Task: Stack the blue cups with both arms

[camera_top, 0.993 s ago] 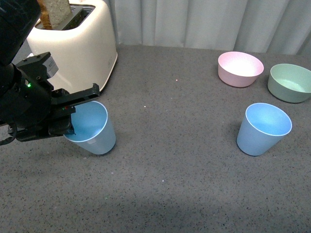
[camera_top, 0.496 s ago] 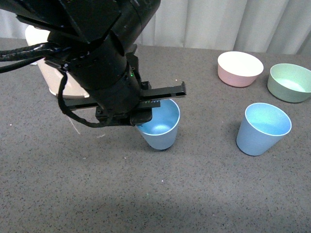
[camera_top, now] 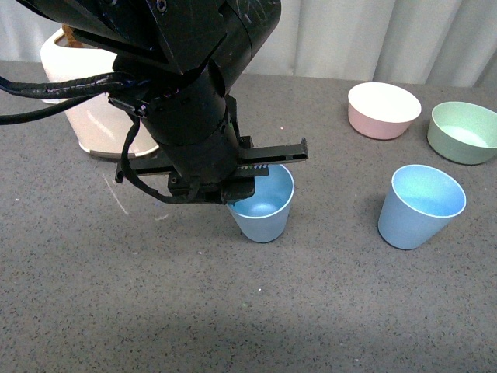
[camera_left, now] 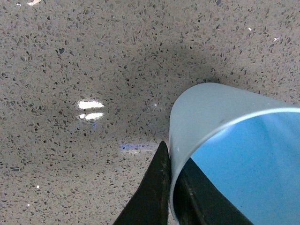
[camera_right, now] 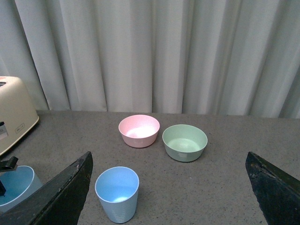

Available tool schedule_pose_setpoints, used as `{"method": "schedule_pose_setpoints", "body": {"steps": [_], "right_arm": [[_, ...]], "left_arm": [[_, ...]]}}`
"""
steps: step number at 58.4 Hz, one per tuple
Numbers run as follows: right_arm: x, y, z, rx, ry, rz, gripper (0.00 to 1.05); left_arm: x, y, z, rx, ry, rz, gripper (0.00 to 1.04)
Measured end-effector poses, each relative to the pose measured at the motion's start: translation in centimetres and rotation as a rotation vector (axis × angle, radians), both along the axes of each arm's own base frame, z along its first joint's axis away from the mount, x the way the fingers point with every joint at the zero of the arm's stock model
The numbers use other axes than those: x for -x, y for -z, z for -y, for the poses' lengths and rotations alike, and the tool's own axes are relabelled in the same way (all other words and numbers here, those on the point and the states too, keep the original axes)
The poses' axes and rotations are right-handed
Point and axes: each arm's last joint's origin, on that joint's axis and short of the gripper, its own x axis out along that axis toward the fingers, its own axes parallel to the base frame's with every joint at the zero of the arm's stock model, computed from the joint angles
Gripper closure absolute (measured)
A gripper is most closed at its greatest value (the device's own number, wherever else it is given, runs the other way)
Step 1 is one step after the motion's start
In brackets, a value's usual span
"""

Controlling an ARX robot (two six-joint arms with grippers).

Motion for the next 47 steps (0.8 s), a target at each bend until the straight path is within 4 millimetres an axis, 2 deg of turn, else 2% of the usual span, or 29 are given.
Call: {"method": "schedule_pose_setpoints", "body": {"steps": [5, 18, 23, 30, 34, 38, 47], "right_arm": [[0.0, 0.0, 0.0, 0.000, 0.000, 0.000, 0.10], [0.0, 0.0, 0.0, 0.000, 0.000, 0.000, 0.10], [0.0, 0.0, 0.0, 0.000, 0.000, 0.000, 0.10], [0.0, 0.0, 0.0, 0.000, 0.000, 0.000, 0.10], [0.0, 0.0, 0.0, 0.000, 0.000, 0.000, 0.10], [0.0, 0.0, 0.0, 0.000, 0.000, 0.000, 0.10], [0.0, 0.0, 0.0, 0.000, 0.000, 0.000, 0.10]], "left_arm": [[0.0, 0.0, 0.0, -0.001, -0.003, -0.003, 0.98], [0.0, -0.3, 0.0, 0.006, -0.004, -0.012, 0.66], [-0.1, -1.0, 0.1, 0.020, -0.005, 0.003, 0.53], [-0.1, -2.8, 0.1, 0.038, 0.002, 0.046, 0.30], [0.0, -3.3, 0.1, 0.036, 0.007, 0.055, 0.21], [0.1, -3.6, 0.1, 0.038, 0.014, 0.063, 0.07], [0.1, -3.6, 0.2, 0.034, 0.021, 0.063, 0.07]]}}
